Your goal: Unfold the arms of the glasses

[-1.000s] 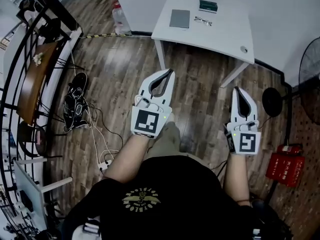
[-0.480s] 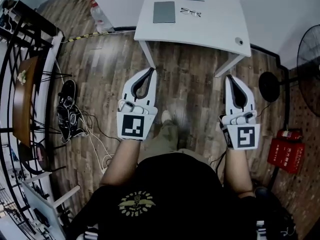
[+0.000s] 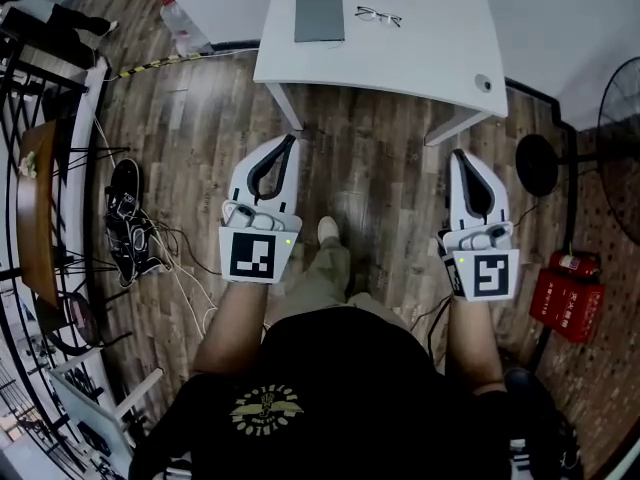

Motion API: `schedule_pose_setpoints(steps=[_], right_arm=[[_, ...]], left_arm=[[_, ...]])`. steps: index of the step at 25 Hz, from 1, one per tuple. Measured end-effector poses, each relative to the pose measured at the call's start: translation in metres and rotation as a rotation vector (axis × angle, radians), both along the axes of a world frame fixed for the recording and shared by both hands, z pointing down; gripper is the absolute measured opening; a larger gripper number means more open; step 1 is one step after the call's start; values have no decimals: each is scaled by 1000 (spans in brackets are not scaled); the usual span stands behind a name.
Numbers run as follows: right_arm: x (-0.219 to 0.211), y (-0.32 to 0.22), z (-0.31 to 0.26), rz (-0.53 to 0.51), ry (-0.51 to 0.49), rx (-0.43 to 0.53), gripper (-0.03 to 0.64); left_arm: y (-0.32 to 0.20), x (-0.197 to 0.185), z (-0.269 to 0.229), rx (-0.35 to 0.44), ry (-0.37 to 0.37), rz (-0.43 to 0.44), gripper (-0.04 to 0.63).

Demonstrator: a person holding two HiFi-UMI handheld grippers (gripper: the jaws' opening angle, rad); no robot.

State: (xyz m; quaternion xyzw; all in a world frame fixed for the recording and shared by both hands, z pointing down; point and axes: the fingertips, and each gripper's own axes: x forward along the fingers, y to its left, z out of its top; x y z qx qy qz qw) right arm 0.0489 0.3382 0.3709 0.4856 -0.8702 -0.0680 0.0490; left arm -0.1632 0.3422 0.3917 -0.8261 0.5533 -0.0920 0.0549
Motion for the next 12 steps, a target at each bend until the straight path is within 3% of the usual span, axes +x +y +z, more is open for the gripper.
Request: schedule_pose_setpoints(steps=[12], right_arm=[[-27,-78,-24,46,-9,-3,2]], left_arm=[[-78,-15,-22,16,23,73,6]])
